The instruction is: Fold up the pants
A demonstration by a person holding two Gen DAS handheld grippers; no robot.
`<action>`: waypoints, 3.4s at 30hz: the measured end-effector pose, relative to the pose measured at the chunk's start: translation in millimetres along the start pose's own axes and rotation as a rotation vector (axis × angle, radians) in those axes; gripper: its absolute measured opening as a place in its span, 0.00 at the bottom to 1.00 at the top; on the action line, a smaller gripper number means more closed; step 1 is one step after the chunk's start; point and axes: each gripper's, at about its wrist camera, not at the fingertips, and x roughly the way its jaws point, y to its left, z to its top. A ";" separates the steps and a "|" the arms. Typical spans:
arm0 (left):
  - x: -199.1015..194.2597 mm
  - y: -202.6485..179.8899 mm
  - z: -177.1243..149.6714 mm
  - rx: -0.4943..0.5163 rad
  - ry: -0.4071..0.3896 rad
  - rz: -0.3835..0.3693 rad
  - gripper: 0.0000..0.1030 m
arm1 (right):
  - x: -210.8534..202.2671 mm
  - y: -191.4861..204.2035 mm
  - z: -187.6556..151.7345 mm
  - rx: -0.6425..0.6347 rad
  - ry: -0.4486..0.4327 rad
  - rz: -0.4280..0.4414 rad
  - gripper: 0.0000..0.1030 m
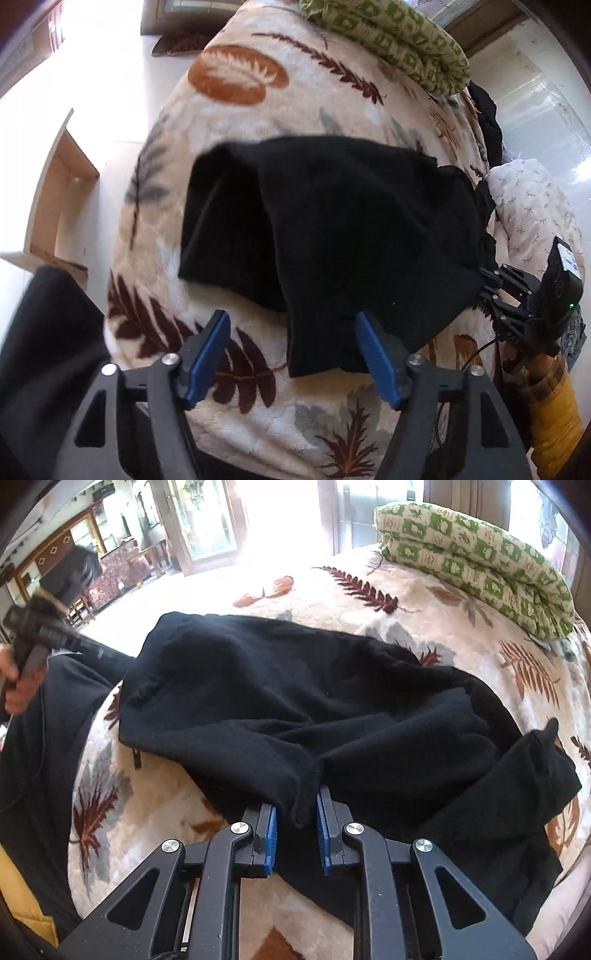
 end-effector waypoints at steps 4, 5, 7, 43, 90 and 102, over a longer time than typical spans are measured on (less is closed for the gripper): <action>18.8 -0.2 -8.7 -0.043 0.024 -0.067 0.69 | -2.2 -0.3 -7.7 0.000 0.013 -0.004 0.18; 19.5 -3.7 -9.9 -0.033 0.010 -0.058 0.61 | -1.9 0.0 -8.5 0.001 0.013 -0.005 0.18; 23.2 -9.0 -13.9 -0.019 0.015 -0.068 0.29 | -1.0 0.7 -9.1 0.004 0.011 -0.006 0.18; -67.6 -26.2 40.9 0.193 -0.126 0.162 0.71 | -68.2 -101.8 -10.3 0.479 -0.145 -0.101 0.54; 55.0 -171.7 46.2 0.498 0.016 0.035 0.70 | -111.2 -147.5 -86.4 0.625 0.017 -0.573 0.65; 128.2 -207.2 126.8 0.425 -0.007 0.097 0.40 | -60.1 -196.1 -61.0 0.576 0.089 -0.562 0.24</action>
